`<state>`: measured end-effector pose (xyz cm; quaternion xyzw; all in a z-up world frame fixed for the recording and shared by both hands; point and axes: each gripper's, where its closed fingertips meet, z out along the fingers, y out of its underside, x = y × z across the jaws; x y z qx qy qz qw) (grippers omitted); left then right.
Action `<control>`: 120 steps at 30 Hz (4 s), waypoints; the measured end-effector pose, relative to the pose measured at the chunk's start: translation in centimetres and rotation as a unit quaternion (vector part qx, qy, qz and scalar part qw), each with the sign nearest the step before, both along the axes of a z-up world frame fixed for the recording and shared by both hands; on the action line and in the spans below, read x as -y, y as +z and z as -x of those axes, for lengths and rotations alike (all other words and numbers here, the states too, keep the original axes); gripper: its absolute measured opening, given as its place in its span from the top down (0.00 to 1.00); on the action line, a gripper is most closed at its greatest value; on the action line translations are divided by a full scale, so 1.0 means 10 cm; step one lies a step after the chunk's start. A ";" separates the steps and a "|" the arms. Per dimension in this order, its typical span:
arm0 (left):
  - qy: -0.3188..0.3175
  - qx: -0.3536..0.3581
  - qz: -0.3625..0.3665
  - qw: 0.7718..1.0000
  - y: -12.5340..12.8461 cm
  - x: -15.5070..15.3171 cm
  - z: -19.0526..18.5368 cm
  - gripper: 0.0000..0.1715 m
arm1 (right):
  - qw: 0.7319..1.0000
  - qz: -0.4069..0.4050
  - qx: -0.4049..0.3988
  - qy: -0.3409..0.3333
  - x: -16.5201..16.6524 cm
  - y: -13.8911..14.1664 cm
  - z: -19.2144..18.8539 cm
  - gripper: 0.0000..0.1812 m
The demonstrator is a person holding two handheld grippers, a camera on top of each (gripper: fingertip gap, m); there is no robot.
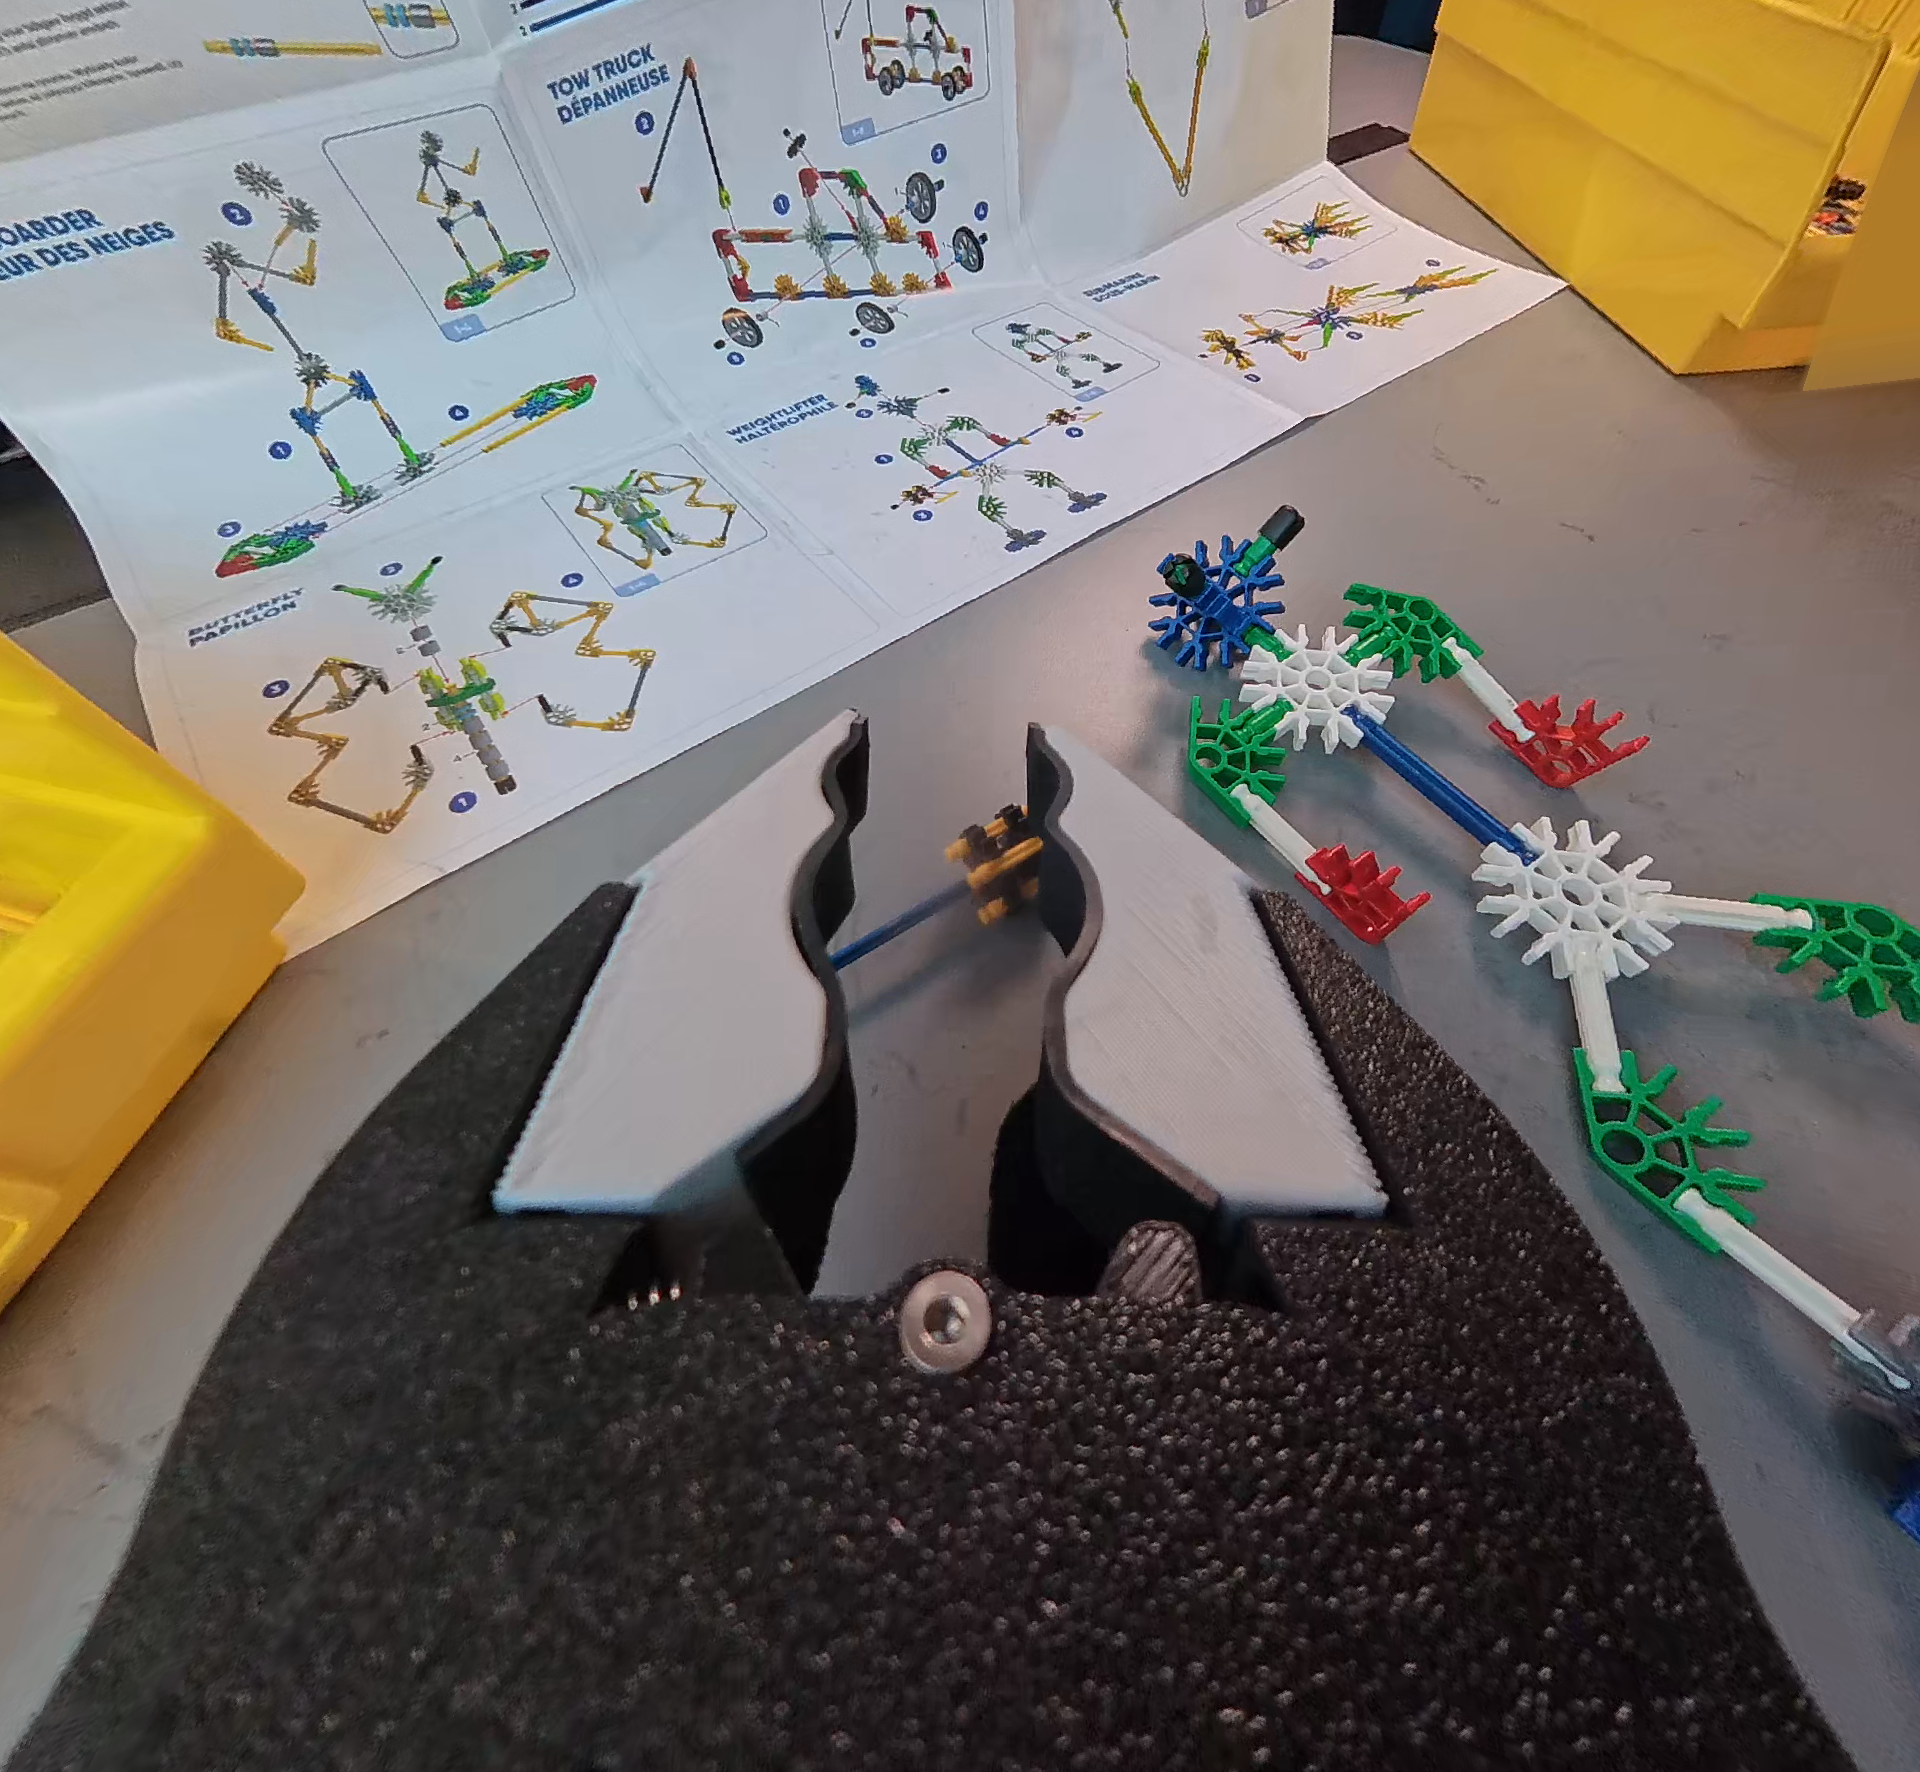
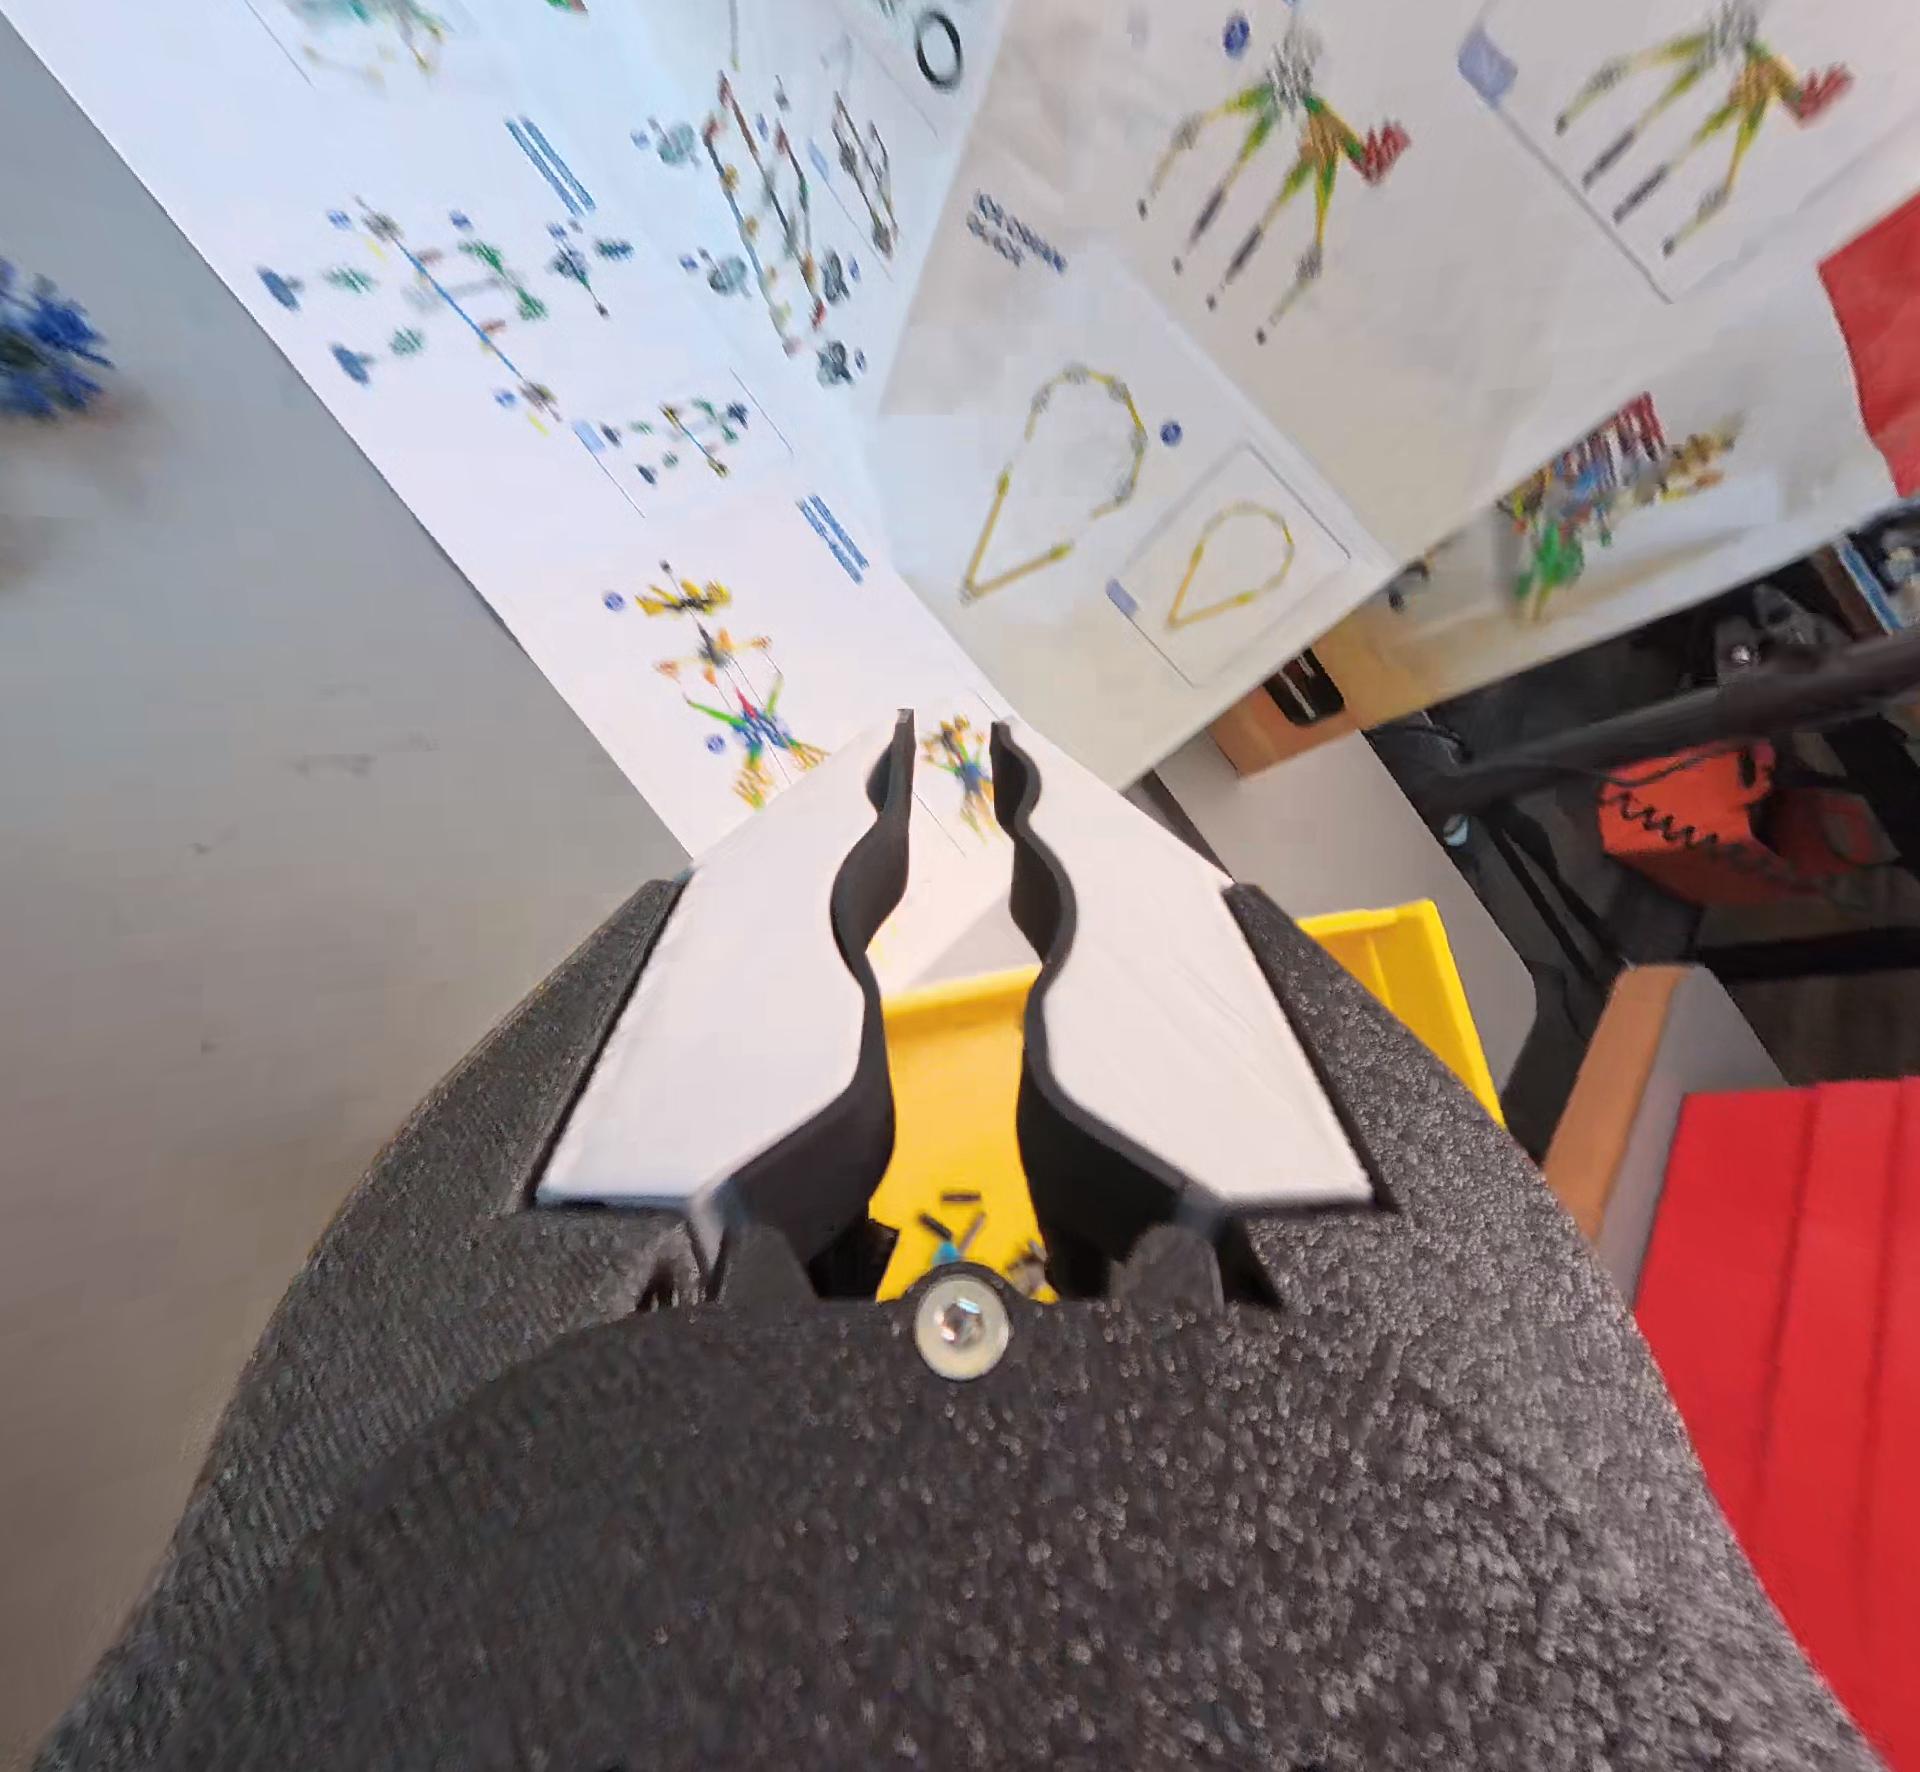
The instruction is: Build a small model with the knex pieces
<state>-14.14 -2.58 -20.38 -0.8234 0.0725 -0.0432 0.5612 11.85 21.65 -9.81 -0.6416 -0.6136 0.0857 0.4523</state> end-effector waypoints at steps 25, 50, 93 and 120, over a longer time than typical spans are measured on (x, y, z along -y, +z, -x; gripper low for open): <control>-0.013 0.028 -0.008 1.000 0.06 0.08 0.03 0.82 | 0.984 0.162 0.039 0.059 0.73 -1.56 1.87 0.94; -0.012 0.024 -0.004 1.000 0.07 0.08 0.09 0.82 | 0.977 0.160 -0.119 0.076 0.77 -0.80 1.87 0.93; -0.005 0.054 0.003 0.999 0.07 0.12 0.17 0.81 | 0.971 0.202 -0.117 0.049 1.18 -1.20 1.80 0.91; 0.042 0.044 0.024 0.998 -0.02 0.13 0.40 0.81 | 0.972 0.207 -0.104 0.044 1.19 -1.29 1.82 0.91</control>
